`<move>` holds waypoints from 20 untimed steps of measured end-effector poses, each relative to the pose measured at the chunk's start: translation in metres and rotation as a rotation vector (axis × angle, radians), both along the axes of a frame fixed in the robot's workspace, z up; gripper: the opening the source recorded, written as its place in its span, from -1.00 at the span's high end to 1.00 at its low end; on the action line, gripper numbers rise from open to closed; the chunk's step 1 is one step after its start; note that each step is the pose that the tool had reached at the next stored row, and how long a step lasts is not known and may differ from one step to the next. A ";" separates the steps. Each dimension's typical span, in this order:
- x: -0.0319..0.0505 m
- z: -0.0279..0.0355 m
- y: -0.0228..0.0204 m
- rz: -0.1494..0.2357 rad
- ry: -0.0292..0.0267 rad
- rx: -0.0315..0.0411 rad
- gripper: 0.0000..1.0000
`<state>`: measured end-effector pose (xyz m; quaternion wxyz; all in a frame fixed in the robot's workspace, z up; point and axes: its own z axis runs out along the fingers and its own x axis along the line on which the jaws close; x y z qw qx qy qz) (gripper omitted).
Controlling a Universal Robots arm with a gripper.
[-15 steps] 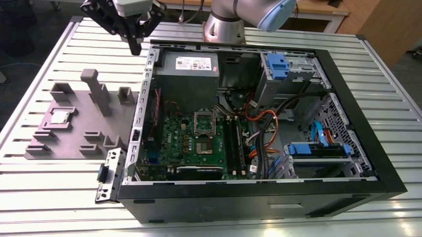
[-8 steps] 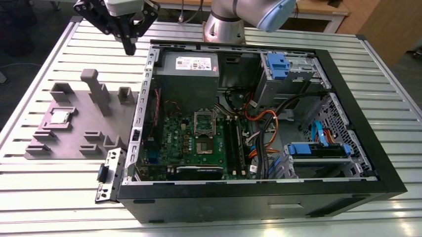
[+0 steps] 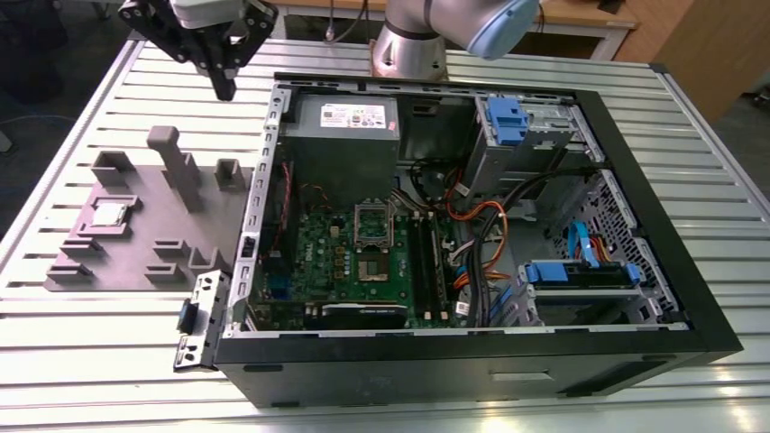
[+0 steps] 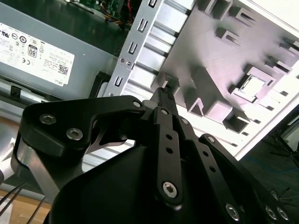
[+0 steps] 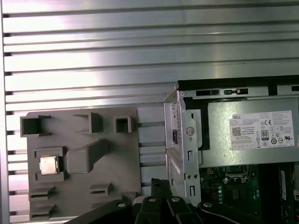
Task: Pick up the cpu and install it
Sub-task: 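Reach for the cpu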
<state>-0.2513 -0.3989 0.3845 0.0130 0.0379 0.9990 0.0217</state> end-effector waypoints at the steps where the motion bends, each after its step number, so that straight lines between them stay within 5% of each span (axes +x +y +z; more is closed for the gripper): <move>1: -0.0028 -0.0001 0.0000 0.000 -0.0001 0.0001 0.79; 9: -0.0210 -0.0008 -0.0009 0.000 -0.0001 0.0001 0.79; 20: -0.0227 -0.0010 -0.0009 0.000 -0.0001 0.0001 0.79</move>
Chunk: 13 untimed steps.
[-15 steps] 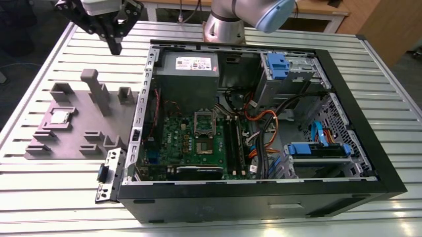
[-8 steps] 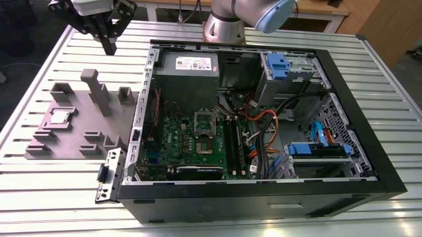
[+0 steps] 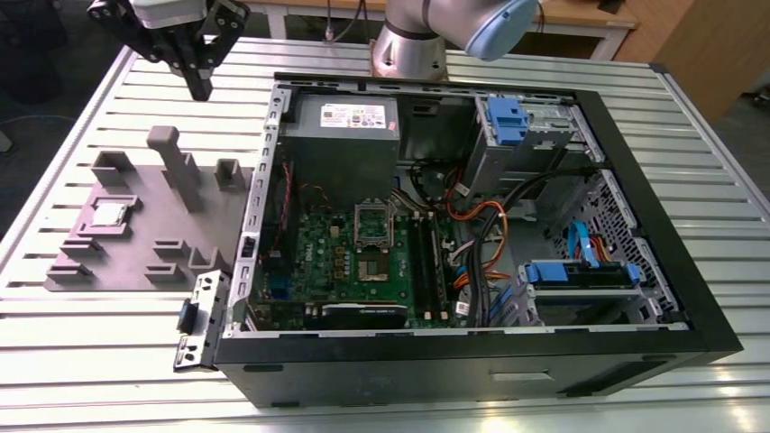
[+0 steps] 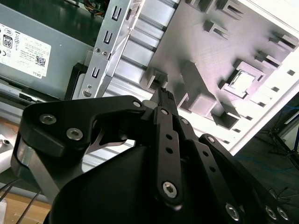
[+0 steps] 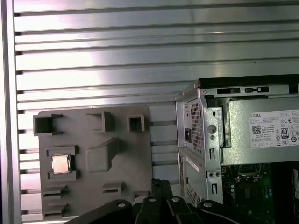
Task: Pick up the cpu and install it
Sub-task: 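Reach for the cpu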
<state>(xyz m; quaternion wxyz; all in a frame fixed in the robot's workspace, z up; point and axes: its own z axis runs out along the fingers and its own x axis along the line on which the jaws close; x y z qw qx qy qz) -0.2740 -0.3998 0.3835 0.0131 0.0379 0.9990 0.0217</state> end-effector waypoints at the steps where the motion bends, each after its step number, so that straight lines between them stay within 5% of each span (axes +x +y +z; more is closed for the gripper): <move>1: -0.0003 0.0000 0.0000 0.000 0.0000 0.0000 0.79; 7: -0.0071 -0.0003 0.0000 0.000 0.0000 0.0000 0.79; 13: -0.0250 -0.0016 0.0000 0.000 0.0004 -0.0001 0.79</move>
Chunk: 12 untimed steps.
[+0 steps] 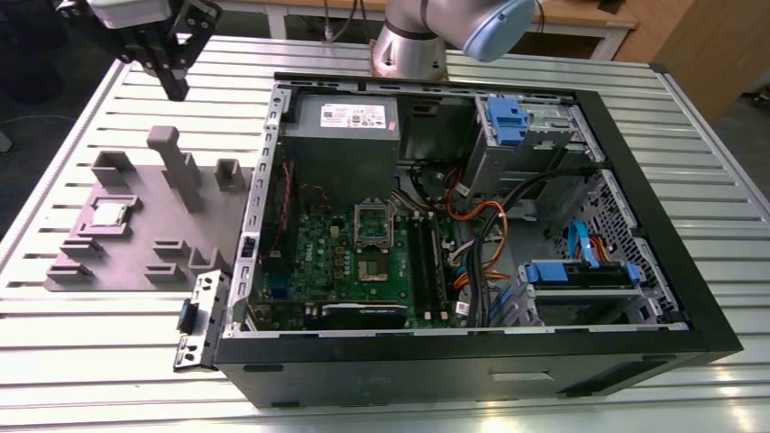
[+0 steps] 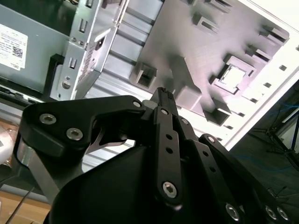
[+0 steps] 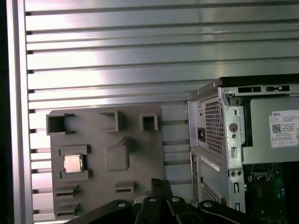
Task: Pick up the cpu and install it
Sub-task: 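Reach for the cpu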
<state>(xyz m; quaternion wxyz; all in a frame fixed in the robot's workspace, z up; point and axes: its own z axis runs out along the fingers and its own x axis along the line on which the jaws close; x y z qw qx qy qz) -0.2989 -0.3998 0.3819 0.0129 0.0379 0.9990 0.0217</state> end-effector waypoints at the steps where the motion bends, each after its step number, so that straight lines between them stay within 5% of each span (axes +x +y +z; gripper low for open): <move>1: -0.0026 -0.0003 0.0000 0.000 0.0002 0.0001 0.79; 7: -0.0171 -0.0023 0.0000 0.000 0.0027 0.0001 0.79; 12: -0.0239 -0.0065 0.0000 0.000 0.0221 0.0001 0.79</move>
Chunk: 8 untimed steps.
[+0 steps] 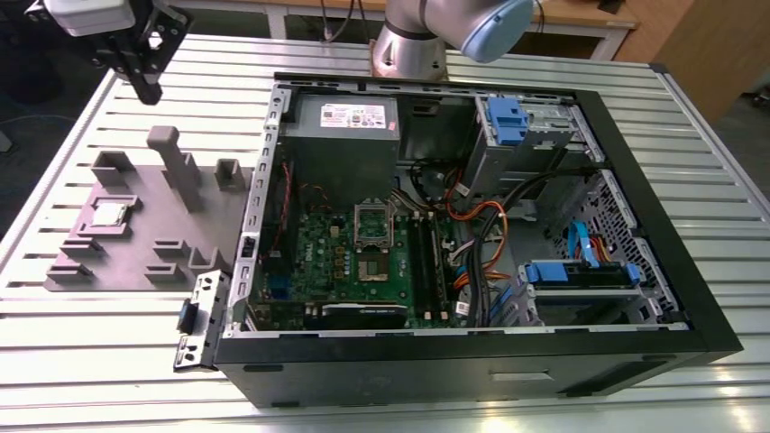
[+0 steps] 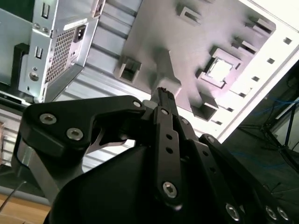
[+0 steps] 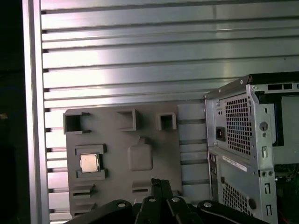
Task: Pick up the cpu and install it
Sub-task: 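Reach for the cpu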
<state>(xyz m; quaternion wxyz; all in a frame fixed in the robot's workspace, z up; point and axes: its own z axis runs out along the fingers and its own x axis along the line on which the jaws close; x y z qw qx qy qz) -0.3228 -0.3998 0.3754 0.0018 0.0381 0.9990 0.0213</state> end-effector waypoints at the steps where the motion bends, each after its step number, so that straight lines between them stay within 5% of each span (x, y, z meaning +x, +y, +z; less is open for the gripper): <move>1: -0.0029 -0.0008 0.0000 0.000 0.0008 -0.0001 0.79; 8: -0.0252 -0.0057 0.0000 0.005 0.0010 0.0001 0.79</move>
